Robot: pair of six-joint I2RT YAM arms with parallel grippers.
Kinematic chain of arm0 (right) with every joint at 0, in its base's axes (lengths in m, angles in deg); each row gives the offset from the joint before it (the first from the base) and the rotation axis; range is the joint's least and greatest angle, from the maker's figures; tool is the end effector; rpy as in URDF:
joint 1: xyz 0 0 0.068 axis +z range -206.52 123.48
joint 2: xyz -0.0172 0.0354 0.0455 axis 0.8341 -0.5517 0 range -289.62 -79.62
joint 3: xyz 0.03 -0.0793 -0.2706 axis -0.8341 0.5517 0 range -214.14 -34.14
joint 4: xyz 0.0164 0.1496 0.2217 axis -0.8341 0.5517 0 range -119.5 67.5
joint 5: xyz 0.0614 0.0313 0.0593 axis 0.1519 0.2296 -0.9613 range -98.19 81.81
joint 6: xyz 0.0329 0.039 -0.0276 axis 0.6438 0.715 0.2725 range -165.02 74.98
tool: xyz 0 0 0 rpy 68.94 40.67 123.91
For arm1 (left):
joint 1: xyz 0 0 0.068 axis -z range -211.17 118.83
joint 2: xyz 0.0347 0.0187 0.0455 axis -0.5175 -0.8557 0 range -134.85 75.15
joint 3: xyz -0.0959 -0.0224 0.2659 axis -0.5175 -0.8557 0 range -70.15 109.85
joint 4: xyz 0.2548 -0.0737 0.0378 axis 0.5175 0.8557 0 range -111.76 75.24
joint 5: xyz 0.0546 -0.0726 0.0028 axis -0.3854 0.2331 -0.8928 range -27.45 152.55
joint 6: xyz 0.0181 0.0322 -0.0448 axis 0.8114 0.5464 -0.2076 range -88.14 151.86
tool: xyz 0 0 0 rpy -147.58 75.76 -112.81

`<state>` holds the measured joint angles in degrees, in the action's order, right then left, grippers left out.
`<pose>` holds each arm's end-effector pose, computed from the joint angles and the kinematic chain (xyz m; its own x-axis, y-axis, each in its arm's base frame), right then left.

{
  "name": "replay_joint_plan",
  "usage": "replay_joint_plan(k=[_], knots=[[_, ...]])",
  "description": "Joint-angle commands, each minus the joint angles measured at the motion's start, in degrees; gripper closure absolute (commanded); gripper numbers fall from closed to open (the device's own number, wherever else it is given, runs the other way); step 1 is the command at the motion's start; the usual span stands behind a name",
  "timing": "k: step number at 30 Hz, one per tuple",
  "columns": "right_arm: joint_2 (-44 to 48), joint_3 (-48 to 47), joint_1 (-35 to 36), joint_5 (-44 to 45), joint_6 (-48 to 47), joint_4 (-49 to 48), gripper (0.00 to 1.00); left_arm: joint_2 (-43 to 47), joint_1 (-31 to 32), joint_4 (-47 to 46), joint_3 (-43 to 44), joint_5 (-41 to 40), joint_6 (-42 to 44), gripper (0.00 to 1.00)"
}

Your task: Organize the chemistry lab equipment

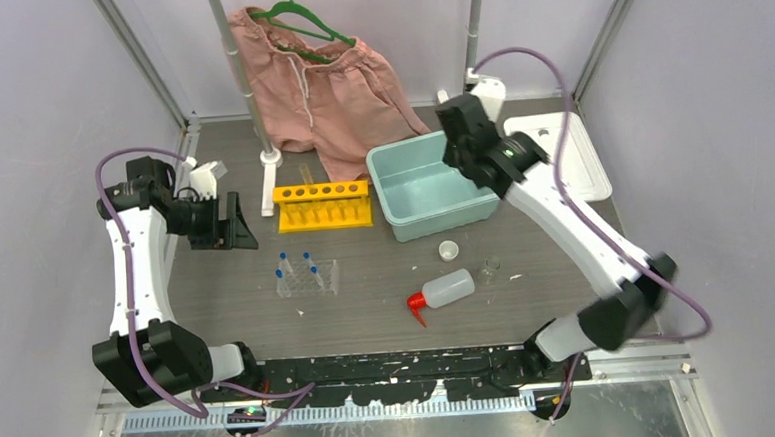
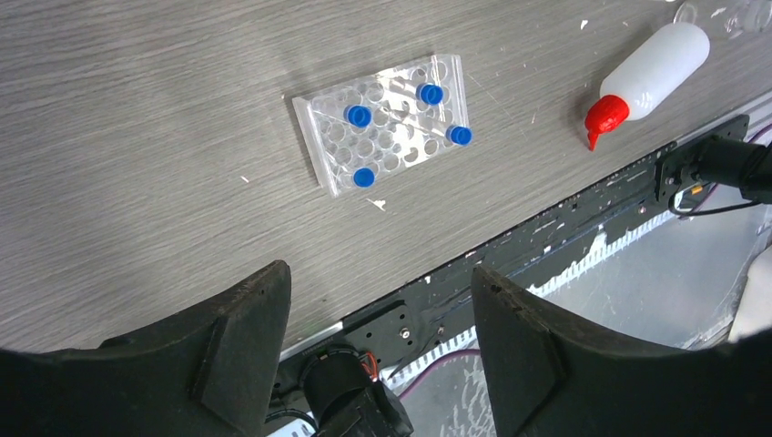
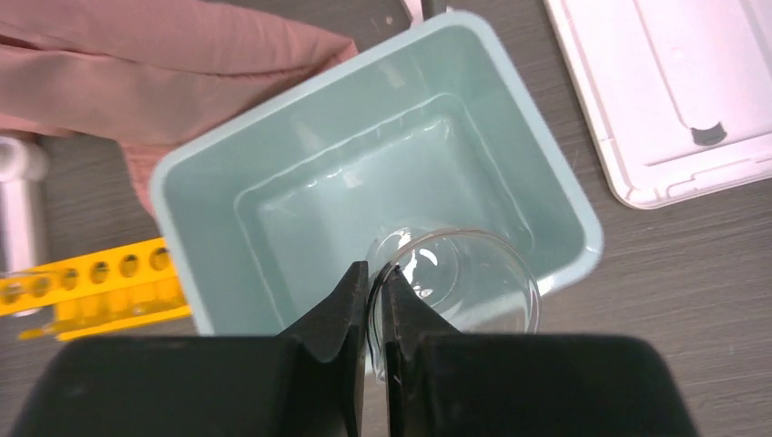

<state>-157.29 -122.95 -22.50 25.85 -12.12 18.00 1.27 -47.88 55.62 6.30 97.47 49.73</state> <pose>0.2486 0.1397 0.4256 -0.4613 0.2317 -0.8565 0.1915 0.9686 0.1589 0.2184 0.0409 0.3446 -0.9081 -0.0100 -0.4186 0.1957 0.8736 -0.4455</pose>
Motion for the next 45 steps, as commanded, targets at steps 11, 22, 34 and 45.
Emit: replay_joint_plan(k=[11,22,34,45], knots=[[-32.84,-17.34,-9.71,-8.57,-7.46,-0.37,0.99,4.32,0.01,4.08,1.15,2.06,3.68,0.3],[-40.27,-14.08,-11.9,-9.53,-12.01,-9.1,0.99,5.07,-0.02,4.59,1.46,1.32,5.07,0.3],[-42.46,-10.54,-12.57,-5.56,-15.77,-14.55,0.85,6.21,0.0,5.65,1.7,0.41,6.43,0.29],[-34.75,-8.16,-12.44,-5.41,-11.5,-15.09,0.37,6.34,-0.01,6.63,1.43,1.48,6.68,0.29]])
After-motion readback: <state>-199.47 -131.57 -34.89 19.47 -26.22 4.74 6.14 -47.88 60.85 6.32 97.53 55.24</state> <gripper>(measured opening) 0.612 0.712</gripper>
